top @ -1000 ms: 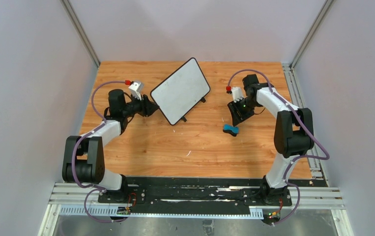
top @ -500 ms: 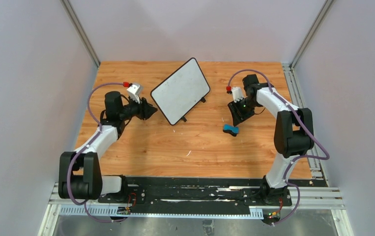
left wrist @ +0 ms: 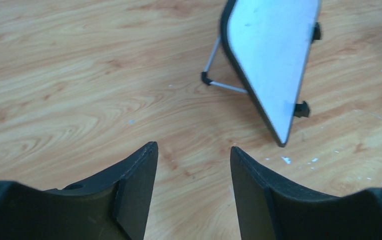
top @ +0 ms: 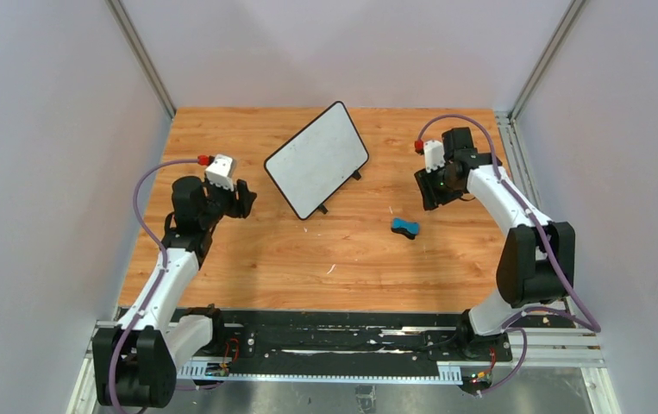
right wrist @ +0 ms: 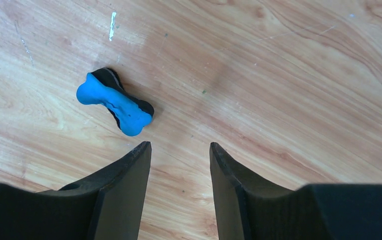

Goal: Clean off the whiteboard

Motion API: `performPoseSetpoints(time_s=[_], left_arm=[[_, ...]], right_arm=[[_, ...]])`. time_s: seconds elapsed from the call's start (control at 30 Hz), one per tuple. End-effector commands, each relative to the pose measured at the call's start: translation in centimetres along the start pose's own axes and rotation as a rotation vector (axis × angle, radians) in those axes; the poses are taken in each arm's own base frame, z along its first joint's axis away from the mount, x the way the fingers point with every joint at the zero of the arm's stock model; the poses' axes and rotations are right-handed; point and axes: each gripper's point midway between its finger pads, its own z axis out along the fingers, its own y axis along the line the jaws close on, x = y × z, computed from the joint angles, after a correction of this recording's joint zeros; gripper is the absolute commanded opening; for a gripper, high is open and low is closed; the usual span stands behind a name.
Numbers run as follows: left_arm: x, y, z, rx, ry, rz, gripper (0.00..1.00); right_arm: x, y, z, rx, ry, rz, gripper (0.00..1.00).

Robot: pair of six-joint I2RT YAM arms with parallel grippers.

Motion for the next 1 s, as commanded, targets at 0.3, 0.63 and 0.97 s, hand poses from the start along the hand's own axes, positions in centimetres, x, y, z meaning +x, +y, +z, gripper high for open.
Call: performPoseSetpoints(time_s=[0.3, 0.63, 0.97], left_arm=[[4.4, 7.7, -2.2, -0.454, 0.035, -0.020, 0.78], [5.5, 7.4, -1.6, -0.426, 0.061, -0.021, 0.98], [5.8, 6.9, -1.3, -0.386, 0.073, -0.016, 0.98]], right_arm=[[-0.6, -3.1, -2.3, 0.187, -0.075, 0.033, 0.41], [0.0, -3.6, -4.1, 0.235, -0.107, 0.009, 0.40], [0.1, -2.9, -3.4, 0.171, -0.125, 0.002, 0.40]])
